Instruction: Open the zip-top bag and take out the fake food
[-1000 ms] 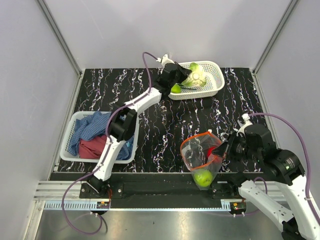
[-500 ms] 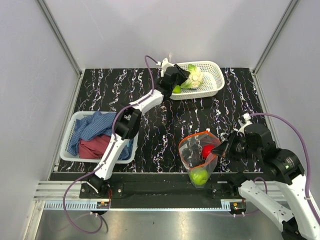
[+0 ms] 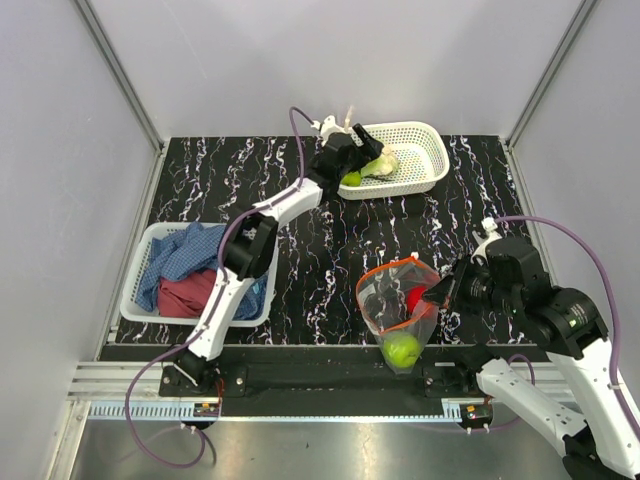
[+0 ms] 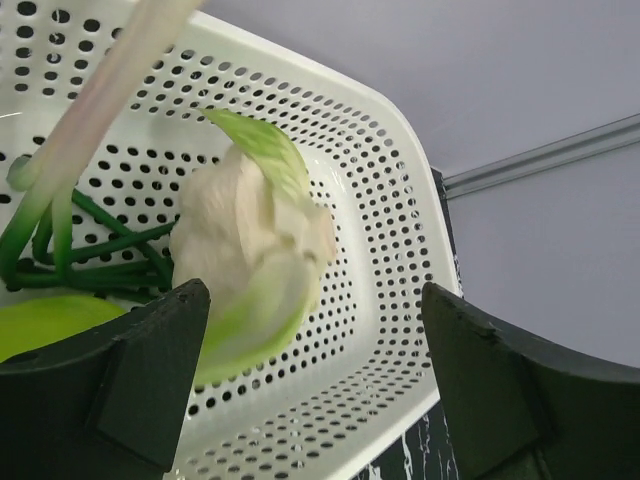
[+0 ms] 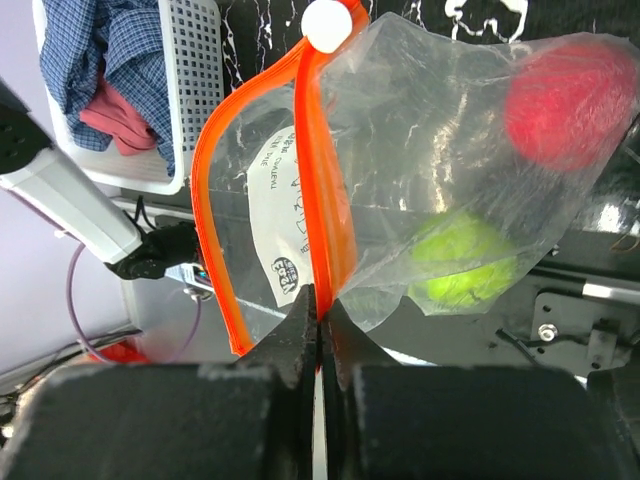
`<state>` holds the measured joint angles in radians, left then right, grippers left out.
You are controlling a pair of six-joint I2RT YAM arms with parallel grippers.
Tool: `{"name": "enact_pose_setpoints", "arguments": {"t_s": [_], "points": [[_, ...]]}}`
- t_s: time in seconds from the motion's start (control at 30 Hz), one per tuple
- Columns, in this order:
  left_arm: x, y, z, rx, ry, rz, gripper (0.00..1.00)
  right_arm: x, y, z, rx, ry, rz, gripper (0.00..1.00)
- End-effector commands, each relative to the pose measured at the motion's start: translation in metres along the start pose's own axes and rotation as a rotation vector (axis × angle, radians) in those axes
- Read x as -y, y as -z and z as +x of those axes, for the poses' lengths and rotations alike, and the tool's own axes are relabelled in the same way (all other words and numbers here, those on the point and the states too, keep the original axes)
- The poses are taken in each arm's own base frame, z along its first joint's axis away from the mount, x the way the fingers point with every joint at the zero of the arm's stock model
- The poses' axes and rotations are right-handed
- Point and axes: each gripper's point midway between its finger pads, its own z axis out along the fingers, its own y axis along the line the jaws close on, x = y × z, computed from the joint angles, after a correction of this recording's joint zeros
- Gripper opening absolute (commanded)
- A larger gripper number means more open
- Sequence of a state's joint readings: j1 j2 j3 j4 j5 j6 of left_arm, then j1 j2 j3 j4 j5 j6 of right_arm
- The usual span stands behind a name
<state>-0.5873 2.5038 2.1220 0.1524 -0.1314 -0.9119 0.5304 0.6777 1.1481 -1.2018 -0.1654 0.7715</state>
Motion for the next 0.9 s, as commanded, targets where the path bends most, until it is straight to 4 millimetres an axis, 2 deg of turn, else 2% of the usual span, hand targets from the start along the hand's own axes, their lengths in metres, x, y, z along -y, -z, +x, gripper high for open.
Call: {"name": "enact_pose_setpoints", "arguments": {"t_s": [0.0,0.03,0.07,0.1,0.2,0.23,0.27,0.3,0.33,0.4,0.43,0.5,0.53,0.6,0.63,0.7,0.73,0.87], "points": [[0.111,0.07,-0.093,0.115,-0.035,0.202,0.87,-0.006,0.002,-0.01,0.017,0.105,-0.007,0.0],[0.105,0.077,-0.081,0.07,-0.047,0.199,0.86,-0.008,0.0,-0.009,0.005,0.118,-0.02,0.0],[0.116,0.089,-0.077,0.052,-0.059,0.221,0.83,-0.008,-0.002,-0.007,-0.008,0.129,-0.022,0.0],[0.137,0.113,-0.087,0.054,-0.075,0.258,0.81,-0.009,-0.003,-0.008,-0.013,0.153,-0.026,0.0],[0.133,0.152,-0.053,-0.061,-0.2,0.217,0.77,-0.008,-0.006,-0.009,-0.021,0.182,-0.019,0.0],[0.146,0.185,-0.048,-0.083,-0.227,0.239,0.76,-0.008,-0.006,-0.011,-0.015,0.181,-0.017,0.0],[0.14,0.201,-0.037,-0.125,-0.254,0.218,0.77,-0.008,-0.007,-0.012,-0.009,0.182,-0.018,0.0],[0.144,0.219,-0.033,-0.141,-0.284,0.227,0.77,-0.008,-0.009,-0.012,-0.006,0.181,-0.023,0.0],[0.146,0.249,-0.017,-0.186,-0.309,0.238,0.77,-0.008,-0.01,-0.011,-0.003,0.181,-0.029,0.0],[0.155,0.281,-0.001,-0.231,-0.351,0.263,0.76,-0.01,-0.015,-0.008,-0.011,0.176,-0.053,0.0],[0.163,0.309,0.017,-0.287,-0.378,0.278,0.75,-0.01,-0.015,-0.007,-0.008,0.174,-0.065,0.0],[0.166,0.334,0.043,-0.352,-0.414,0.287,0.72,-0.008,-0.02,-0.006,-0.003,0.156,-0.063,0.0],[0.171,0.358,0.07,-0.421,-0.448,0.304,0.71,-0.008,-0.021,-0.007,0.004,0.151,-0.064,0.0],[0.177,0.378,0.087,-0.463,-0.456,0.311,0.68,-0.01,-0.022,-0.009,0.006,0.142,-0.066,0.0],[0.179,0.396,0.106,-0.51,-0.477,0.315,0.64,-0.01,-0.023,-0.009,0.005,0.137,-0.063,0.0],[0.179,0.406,0.117,-0.516,-0.475,0.286,0.6,-0.009,-0.025,-0.01,0.01,0.121,-0.056,0.0],[0.18,0.416,0.128,-0.54,-0.484,0.29,0.55,-0.008,-0.024,-0.009,0.014,0.114,-0.056,0.0],[0.182,0.434,0.143,-0.574,-0.494,0.272,0.44,-0.007,-0.026,-0.006,0.017,0.093,-0.073,0.0]]}}
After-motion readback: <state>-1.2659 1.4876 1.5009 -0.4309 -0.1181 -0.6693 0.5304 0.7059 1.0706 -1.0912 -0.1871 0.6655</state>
